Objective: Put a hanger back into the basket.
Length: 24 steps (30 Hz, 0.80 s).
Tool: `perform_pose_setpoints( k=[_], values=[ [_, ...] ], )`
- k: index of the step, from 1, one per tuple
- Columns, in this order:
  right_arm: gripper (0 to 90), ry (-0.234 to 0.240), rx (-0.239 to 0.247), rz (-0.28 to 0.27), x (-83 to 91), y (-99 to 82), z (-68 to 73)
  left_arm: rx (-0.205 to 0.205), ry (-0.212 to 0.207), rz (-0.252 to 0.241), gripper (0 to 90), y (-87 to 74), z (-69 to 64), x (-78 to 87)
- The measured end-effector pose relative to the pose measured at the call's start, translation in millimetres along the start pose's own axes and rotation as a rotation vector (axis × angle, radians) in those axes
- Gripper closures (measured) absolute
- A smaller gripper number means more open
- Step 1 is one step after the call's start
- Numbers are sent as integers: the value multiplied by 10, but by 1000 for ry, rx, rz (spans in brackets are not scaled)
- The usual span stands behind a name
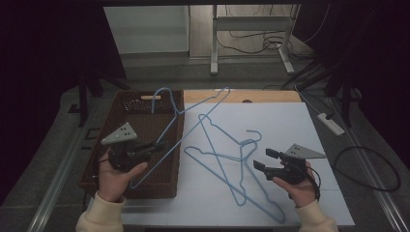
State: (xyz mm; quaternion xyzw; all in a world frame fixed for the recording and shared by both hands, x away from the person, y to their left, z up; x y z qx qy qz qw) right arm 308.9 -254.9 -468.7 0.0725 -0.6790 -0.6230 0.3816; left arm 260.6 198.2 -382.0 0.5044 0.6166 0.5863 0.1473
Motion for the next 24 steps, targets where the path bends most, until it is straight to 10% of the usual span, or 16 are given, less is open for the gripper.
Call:
perform_pose_setpoints(
  k=[24],
  values=[
    [281,-8,-5,97,-98,-96,-67,79,185,29,858,-378,745,462]
  ],
)
Point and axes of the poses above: each handheld gripper's, and its own axes: x roughly backward along the jaws, y roughly out of its top, z roughly to its left, the point moved 1 cm from there along -x, roughly forward along the jaws, and after that the axes turned 10 degrees about -y, right-handed, at the moved point
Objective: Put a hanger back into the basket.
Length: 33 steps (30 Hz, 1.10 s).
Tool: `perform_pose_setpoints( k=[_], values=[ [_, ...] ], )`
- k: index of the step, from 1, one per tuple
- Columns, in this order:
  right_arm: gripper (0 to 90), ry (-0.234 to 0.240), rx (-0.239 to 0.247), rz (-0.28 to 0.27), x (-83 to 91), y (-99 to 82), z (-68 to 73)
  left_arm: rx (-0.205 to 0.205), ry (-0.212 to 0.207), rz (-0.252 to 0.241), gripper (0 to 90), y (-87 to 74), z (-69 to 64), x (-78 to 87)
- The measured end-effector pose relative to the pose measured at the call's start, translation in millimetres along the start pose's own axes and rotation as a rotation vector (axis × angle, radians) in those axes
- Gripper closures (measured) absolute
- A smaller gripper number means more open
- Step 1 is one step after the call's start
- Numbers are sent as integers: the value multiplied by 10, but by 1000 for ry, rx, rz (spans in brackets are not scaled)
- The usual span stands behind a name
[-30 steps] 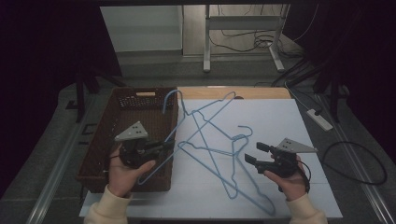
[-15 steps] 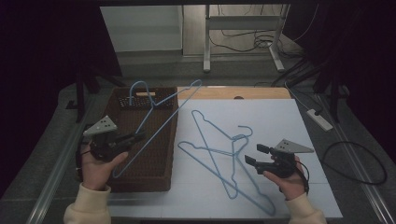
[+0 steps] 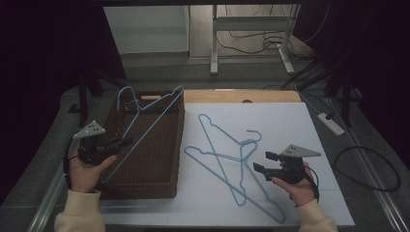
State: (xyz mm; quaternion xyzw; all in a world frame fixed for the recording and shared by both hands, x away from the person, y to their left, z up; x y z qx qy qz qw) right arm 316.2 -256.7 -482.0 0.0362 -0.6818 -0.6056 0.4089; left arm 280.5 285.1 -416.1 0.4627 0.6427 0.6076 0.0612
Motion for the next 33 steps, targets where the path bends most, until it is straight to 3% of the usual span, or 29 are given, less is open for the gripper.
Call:
perform_pose_setpoints(
  k=[10,15,20,27,33],
  values=[
    [279,-3,7,16,-22,-11,11,-26,-24,57,858,-78,113,-69],
    [279,-2,5,15,-20,-10,15,-18,16,88,858,-91,150,-118],
    [279,-1,3,13,-16,-9,18,3,22,111,857,-84,223,-179],
    [278,0,5,20,-21,-11,30,35,85,230,857,-104,418,-340],
    [277,1,21,30,-34,-17,53,68,80,286,856,-130,508,-417]
  ],
)
Point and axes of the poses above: each handheld gripper's, and its own axes: x roughly backward along the jaws, y roughly out of its top, z roughly to its left, the point moved 1 cm from there along -x, roughly forward along the jaws, and after that the axes turned 10 degrees about -y, right-handed, at the moved point
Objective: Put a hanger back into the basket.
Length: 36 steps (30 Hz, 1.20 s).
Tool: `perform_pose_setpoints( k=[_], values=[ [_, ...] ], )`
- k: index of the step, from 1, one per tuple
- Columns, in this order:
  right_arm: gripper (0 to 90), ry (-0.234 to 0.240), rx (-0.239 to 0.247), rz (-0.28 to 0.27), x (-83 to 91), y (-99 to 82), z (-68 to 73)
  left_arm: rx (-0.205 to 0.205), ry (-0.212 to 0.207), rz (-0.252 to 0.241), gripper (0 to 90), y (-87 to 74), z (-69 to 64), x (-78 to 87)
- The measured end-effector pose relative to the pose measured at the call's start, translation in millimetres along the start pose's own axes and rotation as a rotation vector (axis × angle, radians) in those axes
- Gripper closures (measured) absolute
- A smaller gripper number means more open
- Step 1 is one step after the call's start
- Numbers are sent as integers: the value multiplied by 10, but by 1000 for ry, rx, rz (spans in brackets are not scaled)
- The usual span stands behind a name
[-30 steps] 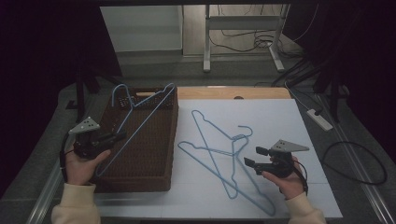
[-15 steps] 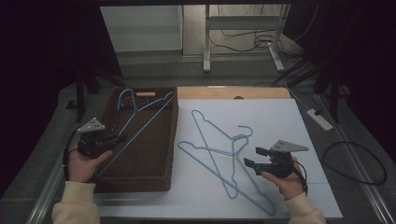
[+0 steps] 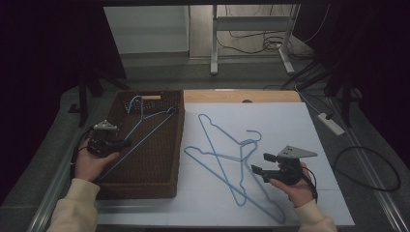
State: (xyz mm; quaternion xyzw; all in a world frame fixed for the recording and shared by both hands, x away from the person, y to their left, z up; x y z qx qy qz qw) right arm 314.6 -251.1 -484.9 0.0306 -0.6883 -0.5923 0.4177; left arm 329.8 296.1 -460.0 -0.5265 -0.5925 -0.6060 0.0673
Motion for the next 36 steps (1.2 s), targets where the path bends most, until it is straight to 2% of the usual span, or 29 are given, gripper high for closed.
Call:
perform_pose_setpoints(
  k=[3,6,7,8,9,13,17,20,23,25,26,29,31,33,34,36],
  values=[
    [277,-1,3,5,-12,-5,8,13,31,67,854,21,36,-41],
    [277,0,6,10,-18,-7,12,50,86,130,853,18,90,-77],
    [277,0,7,12,-20,-8,13,81,101,143,852,6,126,-91],
    [277,0,7,12,-20,-8,13,81,101,143,851,6,126,-91],
    [277,-1,11,18,-26,-12,17,100,120,154,851,0,142,-102],
    [275,-2,22,29,-46,-20,38,122,173,174,844,9,144,-128],
    [273,6,29,36,-53,-23,49,143,226,238,852,5,165,-184],
    [272,19,28,34,-52,-21,57,138,241,261,842,5,162,-214],
    [272,25,34,33,-53,-19,73,134,279,271,834,2,160,-234],
    [272,25,35,35,-57,-22,75,136,292,257,790,1,160,-220],
    [272,26,35,36,-57,-23,74,135,299,243,729,1,155,-209],
    [271,25,35,39,-56,-23,72,122,327,178,542,9,112,-133],
    [271,25,34,38,-54,-22,72,110,322,128,475,14,70,-62],
    [270,25,33,38,-54,-21,71,98,284,61,413,19,2,28],
    [270,25,33,38,-54,-21,70,82,232,23,394,17,-55,98],
    [269,24,32,38,-50,-20,68,68,170,-26,373,8,-137,173]
  ],
)
Point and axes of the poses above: each handheld gripper's, and its own axes: x roughly backward along the jaws, y roughly out of its top, z roughly to its left, the point moved 1 cm from there along -x, roughly forward along the jaws, and after that the axes turned 10 degrees about -y, right-handed, at the moved point
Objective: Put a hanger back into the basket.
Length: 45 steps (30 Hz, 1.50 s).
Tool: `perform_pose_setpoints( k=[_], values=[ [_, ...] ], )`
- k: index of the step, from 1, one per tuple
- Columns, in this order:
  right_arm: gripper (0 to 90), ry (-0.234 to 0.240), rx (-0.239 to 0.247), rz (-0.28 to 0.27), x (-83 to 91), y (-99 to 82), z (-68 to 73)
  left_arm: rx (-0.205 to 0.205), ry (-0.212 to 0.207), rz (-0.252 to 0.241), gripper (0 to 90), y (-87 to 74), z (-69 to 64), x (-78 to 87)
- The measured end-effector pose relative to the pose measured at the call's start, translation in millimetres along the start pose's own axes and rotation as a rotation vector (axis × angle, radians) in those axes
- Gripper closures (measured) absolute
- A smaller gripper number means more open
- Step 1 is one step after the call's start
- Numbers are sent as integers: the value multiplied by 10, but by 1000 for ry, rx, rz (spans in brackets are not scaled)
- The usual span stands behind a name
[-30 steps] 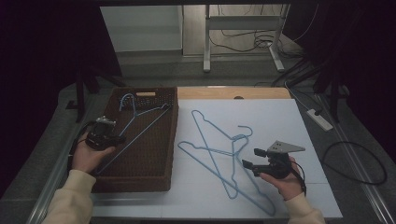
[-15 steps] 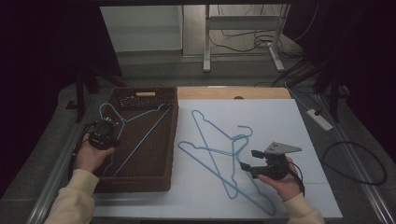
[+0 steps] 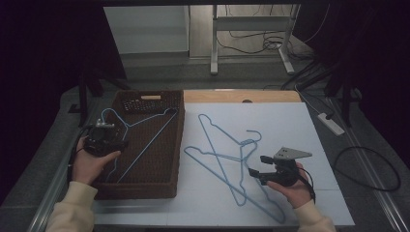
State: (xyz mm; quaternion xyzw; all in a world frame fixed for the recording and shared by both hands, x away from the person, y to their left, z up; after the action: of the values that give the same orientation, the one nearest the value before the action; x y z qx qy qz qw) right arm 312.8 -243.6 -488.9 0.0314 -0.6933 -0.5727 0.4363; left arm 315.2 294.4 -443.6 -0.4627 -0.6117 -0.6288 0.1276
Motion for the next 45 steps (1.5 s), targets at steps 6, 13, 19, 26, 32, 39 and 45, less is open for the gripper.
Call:
perform_pose_setpoints(
  k=[6,13,19,26,32,39,45],
  values=[
    [268,-8,-6,-5,12,3,-16,-67,-90,-104,338,-61,-257,148],
    [267,-29,-3,-4,24,-3,-53,-113,-176,-193,330,-130,-530,216],
    [267,-42,-2,-3,30,-7,-74,-158,-245,-244,324,-196,-790,236],
    [267,-52,-2,-5,42,-8,-93,-177,-275,-265,319,-295,-965,186],
    [268,-60,0,-7,54,-2,-97,-183,-264,-252,315,-330,-987,152],
    [268,-77,8,-8,71,10,-104,-186,-278,-264,315,-336,-999,160],
    [268,-94,20,2,68,19,-88,-194,-283,-261,315,-336,-1010,155]
  ],
)
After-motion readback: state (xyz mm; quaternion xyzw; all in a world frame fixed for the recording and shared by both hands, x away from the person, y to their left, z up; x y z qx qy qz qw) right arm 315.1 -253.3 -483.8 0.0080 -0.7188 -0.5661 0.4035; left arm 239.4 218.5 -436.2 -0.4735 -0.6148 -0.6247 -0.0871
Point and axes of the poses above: each handheld gripper's, and its own axes: x roughly backward along the jaws, y roughly out of its top, z roughly to its left, the point moved 1 cm from there along -x, roughly forward along the jaws, and after that the axes turned 10 degrees about -y, right-handed, at the moved point
